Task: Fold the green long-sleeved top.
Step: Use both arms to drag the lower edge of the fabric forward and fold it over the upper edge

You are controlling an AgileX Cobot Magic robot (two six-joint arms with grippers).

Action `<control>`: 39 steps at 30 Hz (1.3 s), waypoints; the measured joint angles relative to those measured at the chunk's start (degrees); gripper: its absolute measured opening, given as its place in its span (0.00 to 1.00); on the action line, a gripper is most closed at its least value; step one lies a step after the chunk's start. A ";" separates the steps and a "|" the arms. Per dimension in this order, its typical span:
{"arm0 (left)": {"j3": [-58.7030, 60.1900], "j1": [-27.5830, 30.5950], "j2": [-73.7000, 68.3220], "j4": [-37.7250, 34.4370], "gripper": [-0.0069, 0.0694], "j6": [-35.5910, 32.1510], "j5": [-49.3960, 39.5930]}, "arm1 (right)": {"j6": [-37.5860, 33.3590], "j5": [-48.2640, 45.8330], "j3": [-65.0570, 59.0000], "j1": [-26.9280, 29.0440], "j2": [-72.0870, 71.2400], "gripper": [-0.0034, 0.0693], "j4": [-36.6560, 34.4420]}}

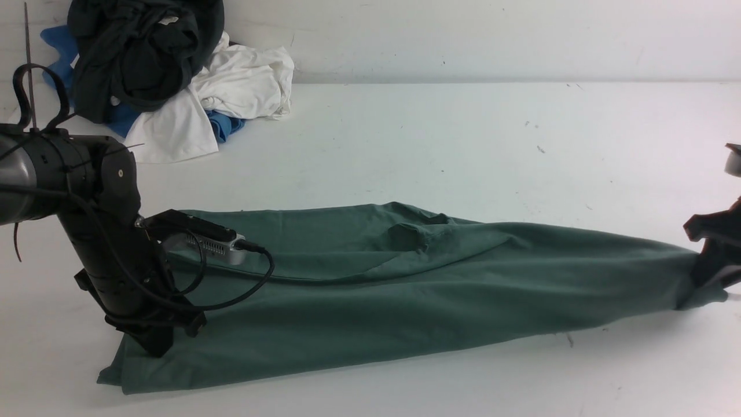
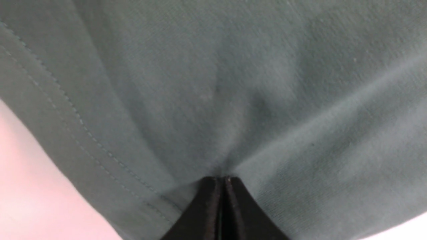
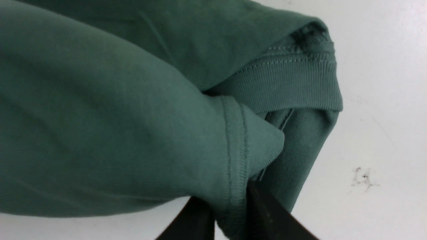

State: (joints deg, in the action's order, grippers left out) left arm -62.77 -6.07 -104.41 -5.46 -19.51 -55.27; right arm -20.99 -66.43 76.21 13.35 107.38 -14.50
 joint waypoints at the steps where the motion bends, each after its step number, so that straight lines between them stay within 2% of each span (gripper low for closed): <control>1: 0.00 0.00 0.16 0.00 0.12 0.00 0.00 | 0.13 0.00 0.07 0.00 0.00 0.32 0.00; 3: 0.00 0.00 1.58 0.04 0.17 0.00 0.00 | 0.95 -0.71 1.21 0.00 -0.76 0.44 0.06; 6: -0.58 0.00 4.29 0.11 0.23 0.00 -0.28 | 1.74 -2.53 4.08 0.00 -3.30 0.52 0.06; 9: -1.93 0.00 8.27 0.11 0.28 0.06 -1.12 | 2.29 -3.42 7.84 -0.76 -6.77 0.54 -0.91; 12: -2.27 0.00 11.69 0.11 0.29 0.11 -1.49 | 2.30 -3.55 10.71 -4.35 -9.78 0.54 -1.05; 15: -1.52 0.00 13.51 0.11 0.29 0.35 -0.90 | 1.32 -3.40 12.32 -12.16 -10.71 0.47 -1.05; 18: 0.95 0.00 13.18 0.11 0.29 0.88 1.20 | 0.20 -0.93 12.49 -22.47 -8.81 0.34 -1.05; 21: 3.89 0.00 12.32 0.11 0.29 1.49 3.59 | -1.68 3.84 12.57 -31.17 -4.49 0.21 -1.05; 24: 5.97 0.00 11.65 0.11 0.29 1.66 6.14 | -3.66 9.08 12.57 -37.15 0.32 0.10 -1.10; 25: 6.91 0.00 11.12 0.11 0.29 1.66 7.56 | -4.29 12.98 12.57 -40.67 3.33 0.06 -0.80; 30: 7.99 0.00 9.84 0.18 0.29 1.74 9.34 | -4.64 20.88 12.73 -46.13 11.10 0.03 1.49; 39: 8.10 0.00 6.50 0.13 0.29 1.73 10.06 | -4.56 21.40 17.22 -48.00 17.66 0.03 1.26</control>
State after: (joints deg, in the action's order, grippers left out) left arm -54.67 -6.07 -97.92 -5.32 -17.78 -45.21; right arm -25.54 -45.03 93.43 -34.65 125.04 -13.24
